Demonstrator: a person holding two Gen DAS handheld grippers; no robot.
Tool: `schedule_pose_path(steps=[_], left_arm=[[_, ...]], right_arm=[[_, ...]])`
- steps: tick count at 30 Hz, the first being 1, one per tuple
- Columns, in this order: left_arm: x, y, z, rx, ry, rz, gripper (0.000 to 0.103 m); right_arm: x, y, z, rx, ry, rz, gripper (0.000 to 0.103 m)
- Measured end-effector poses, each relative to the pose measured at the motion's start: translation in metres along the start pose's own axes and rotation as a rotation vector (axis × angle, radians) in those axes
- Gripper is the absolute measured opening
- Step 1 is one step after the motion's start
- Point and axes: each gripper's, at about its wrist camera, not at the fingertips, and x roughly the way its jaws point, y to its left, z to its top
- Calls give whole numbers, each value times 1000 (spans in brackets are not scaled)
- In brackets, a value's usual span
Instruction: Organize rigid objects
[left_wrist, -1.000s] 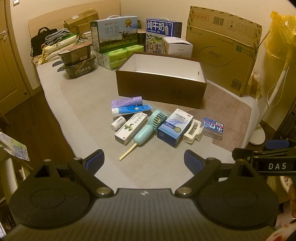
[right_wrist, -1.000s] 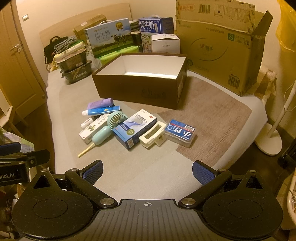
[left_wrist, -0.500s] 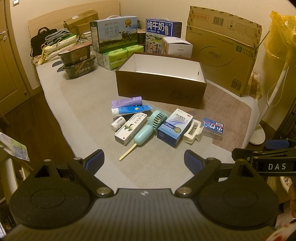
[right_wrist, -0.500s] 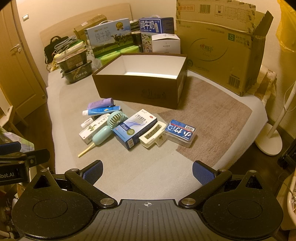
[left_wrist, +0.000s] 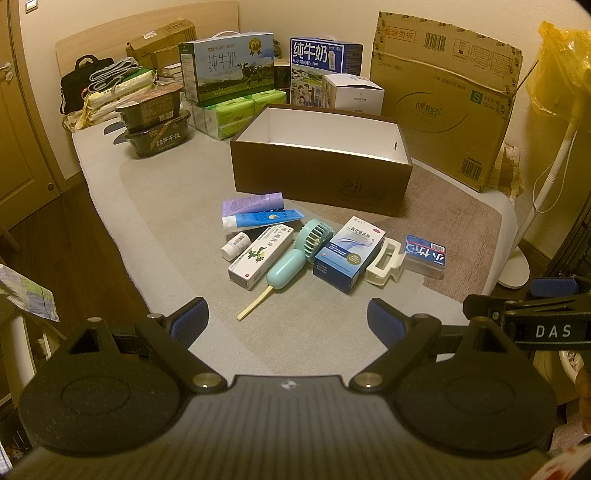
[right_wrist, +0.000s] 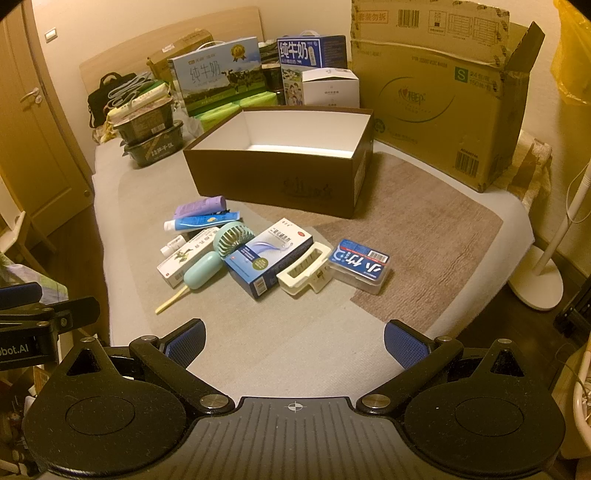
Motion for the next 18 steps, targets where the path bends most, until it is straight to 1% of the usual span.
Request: schedule_pose_path(steps=[10, 13, 18], left_arm=[[-1, 1, -1, -1, 2, 1, 92], [-2, -1, 3, -1, 4, 5, 92], [5, -2, 3, -5, 8, -2, 92]], right_arm=[[1, 0, -2, 0, -1, 0, 103], [0, 0, -1, 3, 0, 4, 103], [3, -4, -1, 13, -4, 12, 103]])
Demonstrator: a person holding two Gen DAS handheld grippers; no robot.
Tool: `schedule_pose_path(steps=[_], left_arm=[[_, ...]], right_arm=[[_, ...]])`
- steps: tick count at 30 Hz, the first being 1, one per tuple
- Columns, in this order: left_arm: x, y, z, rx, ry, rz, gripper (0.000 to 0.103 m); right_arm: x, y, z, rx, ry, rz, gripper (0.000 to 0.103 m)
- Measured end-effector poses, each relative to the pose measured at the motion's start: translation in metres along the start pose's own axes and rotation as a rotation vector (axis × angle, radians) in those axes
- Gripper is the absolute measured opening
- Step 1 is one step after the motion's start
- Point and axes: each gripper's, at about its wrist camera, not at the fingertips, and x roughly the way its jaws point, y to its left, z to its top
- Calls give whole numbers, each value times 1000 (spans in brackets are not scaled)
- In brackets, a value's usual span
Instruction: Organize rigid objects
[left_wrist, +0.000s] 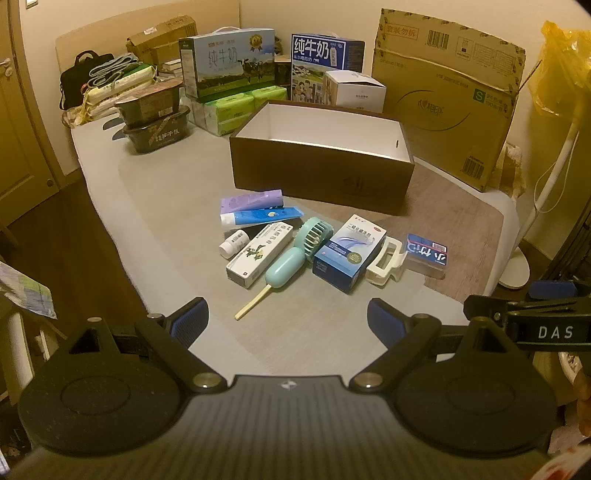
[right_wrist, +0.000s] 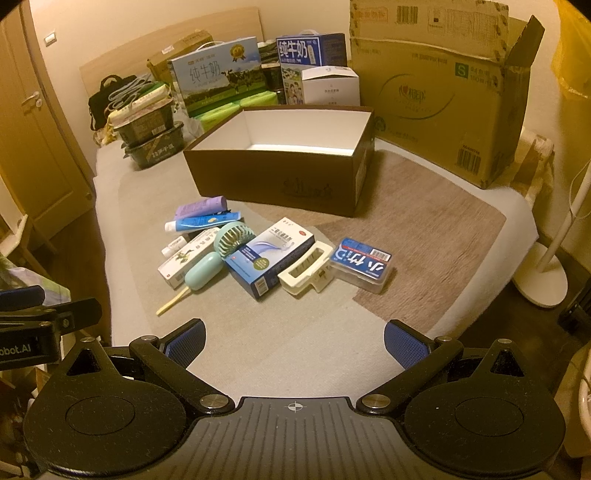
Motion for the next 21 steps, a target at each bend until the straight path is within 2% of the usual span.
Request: schedule_pose_path(steps=[13, 15, 21], left_arm=[[36, -4, 8, 33, -6, -13, 91], [43, -5, 9, 40, -7, -23, 91], [58, -7, 10, 62, -12, -45, 90]], right_arm=[[24, -23, 0, 17, -40, 64, 102], [28, -27, 1, 23, -42, 75, 96], [41, -38, 4, 45, -39, 71, 93]])
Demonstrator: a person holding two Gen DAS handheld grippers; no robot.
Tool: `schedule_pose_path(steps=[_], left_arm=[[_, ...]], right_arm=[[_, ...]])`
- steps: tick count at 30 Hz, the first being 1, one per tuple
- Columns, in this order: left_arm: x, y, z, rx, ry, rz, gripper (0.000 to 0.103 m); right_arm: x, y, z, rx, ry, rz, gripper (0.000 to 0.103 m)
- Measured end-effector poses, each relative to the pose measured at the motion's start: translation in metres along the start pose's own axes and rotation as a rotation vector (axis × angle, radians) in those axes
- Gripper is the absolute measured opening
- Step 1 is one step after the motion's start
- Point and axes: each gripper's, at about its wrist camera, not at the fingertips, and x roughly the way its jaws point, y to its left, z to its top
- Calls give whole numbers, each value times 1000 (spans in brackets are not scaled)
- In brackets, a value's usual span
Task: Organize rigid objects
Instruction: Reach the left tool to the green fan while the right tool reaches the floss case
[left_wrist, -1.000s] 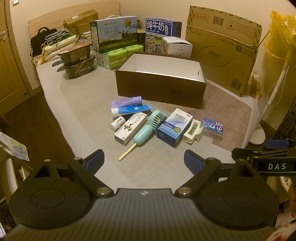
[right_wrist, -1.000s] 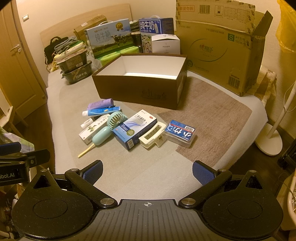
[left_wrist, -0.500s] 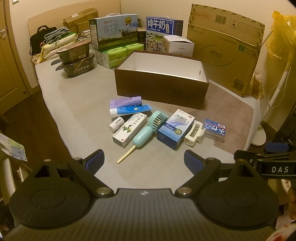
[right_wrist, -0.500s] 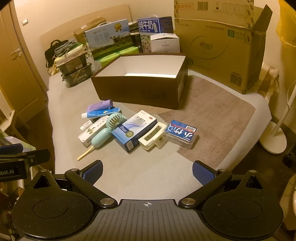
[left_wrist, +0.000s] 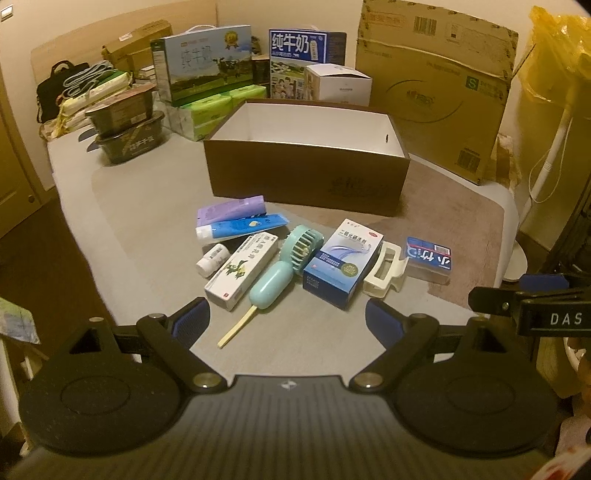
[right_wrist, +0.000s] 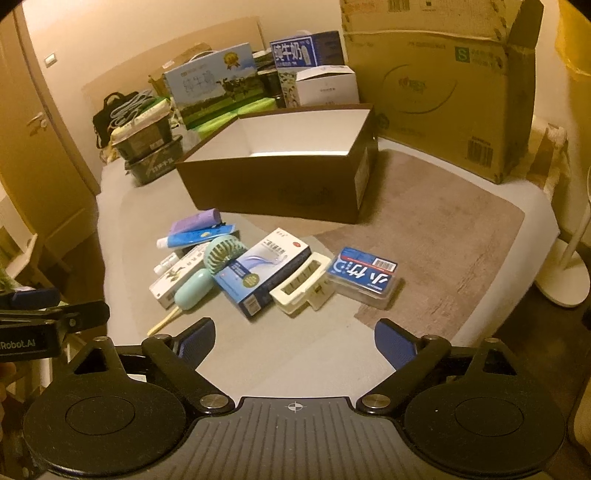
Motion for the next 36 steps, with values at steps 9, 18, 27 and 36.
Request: schedule_pose_path(steps=[9, 18, 27, 36], left_arm=[[35, 3, 8, 48, -8, -31, 82], [76, 9, 15, 98, -8, -50, 81], [119, 13, 14, 135, 45, -68, 75], [156, 14, 15, 194, 85, -79, 59]], right_arm=[[23, -17, 7, -13, -11, -8, 91], [50, -34, 17, -40, -6, -4, 84], [79, -51, 25, -62, 18, 8, 82], [111, -69, 26, -89, 58, -16, 82]])
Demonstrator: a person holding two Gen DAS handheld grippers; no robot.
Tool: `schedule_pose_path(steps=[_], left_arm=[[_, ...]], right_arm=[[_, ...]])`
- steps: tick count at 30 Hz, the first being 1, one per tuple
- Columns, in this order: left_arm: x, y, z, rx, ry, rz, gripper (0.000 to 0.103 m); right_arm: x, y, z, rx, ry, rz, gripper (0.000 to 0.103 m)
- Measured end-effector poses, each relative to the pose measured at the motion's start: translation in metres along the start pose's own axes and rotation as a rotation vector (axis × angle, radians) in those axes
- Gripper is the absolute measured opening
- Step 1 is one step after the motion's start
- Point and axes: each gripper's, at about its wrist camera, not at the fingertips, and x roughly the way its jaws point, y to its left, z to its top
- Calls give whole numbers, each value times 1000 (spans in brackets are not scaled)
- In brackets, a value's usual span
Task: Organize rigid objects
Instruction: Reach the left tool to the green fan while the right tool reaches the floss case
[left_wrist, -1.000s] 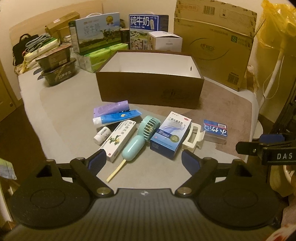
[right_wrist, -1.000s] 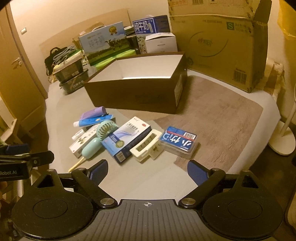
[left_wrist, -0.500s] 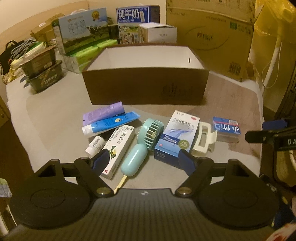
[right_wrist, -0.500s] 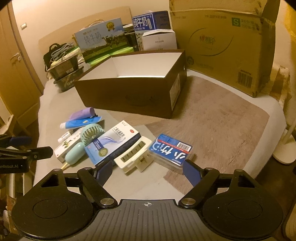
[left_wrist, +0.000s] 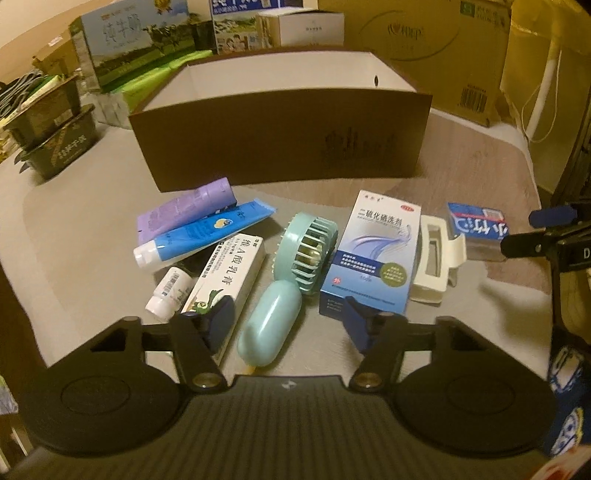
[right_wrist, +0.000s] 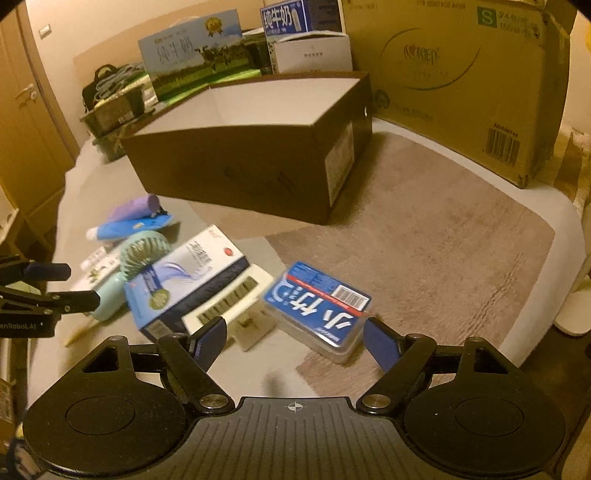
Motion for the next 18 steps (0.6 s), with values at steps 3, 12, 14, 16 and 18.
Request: schedule_pose_path(steps=[3, 12, 14, 16, 18], left_arm=[[11, 1, 1, 27, 9, 9, 58], [35, 2, 1, 52, 39, -11, 47], [40, 2, 2, 54, 48, -13, 43], [44, 2, 2, 53, 56, -8, 43], [47, 3, 3, 44, 64, -6, 39]], right_arm=[[8, -5, 2, -14, 0, -7, 82], [32, -12, 10, -145, -14, 22, 82], [38, -11, 13, -190, -9, 34, 82], [45, -10, 16, -235, 3, 43, 82], [53, -9, 17, -268, 25, 46, 82]])
